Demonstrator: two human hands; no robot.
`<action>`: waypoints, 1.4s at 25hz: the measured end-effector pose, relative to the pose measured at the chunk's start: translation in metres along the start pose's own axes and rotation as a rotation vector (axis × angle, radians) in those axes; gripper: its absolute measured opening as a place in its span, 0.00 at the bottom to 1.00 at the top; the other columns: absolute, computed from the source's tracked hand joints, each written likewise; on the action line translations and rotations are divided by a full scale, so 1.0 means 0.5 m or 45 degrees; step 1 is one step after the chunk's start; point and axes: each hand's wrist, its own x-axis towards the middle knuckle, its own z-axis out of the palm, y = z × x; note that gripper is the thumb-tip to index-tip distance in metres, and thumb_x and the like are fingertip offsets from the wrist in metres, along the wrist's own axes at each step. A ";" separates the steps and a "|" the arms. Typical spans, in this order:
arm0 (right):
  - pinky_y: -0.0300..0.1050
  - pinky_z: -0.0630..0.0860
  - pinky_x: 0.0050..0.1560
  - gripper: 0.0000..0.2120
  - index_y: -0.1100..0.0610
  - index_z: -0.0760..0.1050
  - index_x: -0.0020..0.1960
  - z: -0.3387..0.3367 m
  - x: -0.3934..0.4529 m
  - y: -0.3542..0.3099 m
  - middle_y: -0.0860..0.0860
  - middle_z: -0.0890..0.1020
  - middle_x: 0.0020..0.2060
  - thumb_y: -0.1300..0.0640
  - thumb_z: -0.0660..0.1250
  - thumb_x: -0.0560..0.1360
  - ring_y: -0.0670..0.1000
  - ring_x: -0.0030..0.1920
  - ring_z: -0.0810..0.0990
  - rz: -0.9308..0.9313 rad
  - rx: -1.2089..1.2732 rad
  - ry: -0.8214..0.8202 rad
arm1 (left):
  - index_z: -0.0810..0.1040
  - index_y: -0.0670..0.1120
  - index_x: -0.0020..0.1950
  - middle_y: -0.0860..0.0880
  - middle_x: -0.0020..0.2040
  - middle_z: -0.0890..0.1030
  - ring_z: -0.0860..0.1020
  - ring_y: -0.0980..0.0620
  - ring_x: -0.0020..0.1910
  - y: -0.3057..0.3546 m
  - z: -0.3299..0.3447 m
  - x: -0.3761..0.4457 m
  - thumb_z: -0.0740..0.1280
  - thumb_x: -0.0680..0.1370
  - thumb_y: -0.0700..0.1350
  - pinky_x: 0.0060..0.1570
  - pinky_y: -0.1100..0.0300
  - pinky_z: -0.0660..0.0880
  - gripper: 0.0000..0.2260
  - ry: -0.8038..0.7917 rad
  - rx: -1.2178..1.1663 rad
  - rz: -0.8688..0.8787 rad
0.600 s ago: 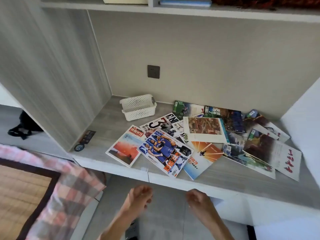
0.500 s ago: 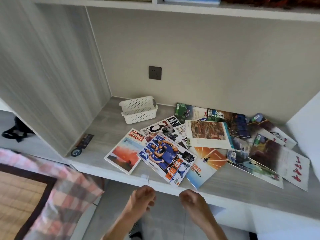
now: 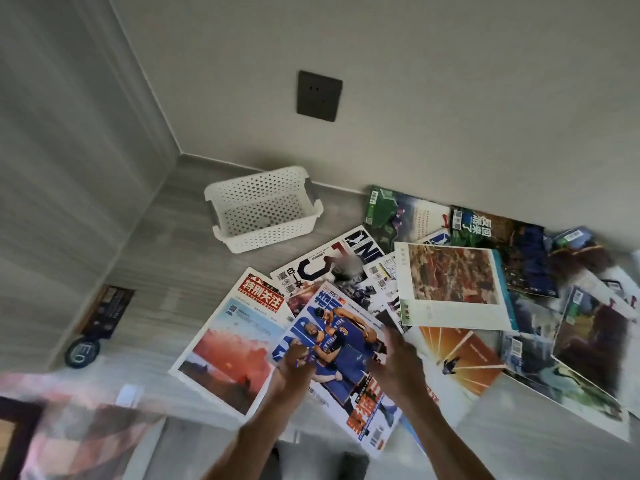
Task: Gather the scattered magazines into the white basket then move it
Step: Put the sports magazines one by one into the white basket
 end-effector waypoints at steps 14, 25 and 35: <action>0.37 0.79 0.44 0.12 0.55 0.78 0.58 -0.093 -0.061 -0.145 0.47 0.84 0.49 0.53 0.66 0.76 0.43 0.47 0.83 -0.901 0.372 0.104 | 0.70 0.56 0.64 0.61 0.44 0.82 0.81 0.67 0.31 0.261 0.024 -0.141 0.63 0.76 0.57 0.26 0.73 0.75 0.18 0.499 0.176 0.589; 0.44 0.75 0.37 0.28 0.47 0.77 0.56 -0.171 0.242 -0.168 0.48 0.85 0.45 0.52 0.82 0.59 0.51 0.40 0.82 -0.142 1.295 -0.469 | 0.76 0.51 0.51 0.44 0.40 0.82 0.81 0.42 0.35 0.212 -0.206 0.005 0.60 0.78 0.39 0.31 0.41 0.78 0.09 0.365 -0.095 0.924; 0.38 0.80 0.33 0.04 0.55 0.77 0.51 -0.331 0.364 -0.515 0.48 0.86 0.41 0.57 0.69 0.77 0.46 0.39 0.85 -0.729 1.260 0.044 | 0.77 0.49 0.55 0.53 0.50 0.85 0.83 0.56 0.46 0.443 -0.455 0.118 0.62 0.79 0.36 0.42 0.63 0.80 0.10 0.657 -0.473 1.171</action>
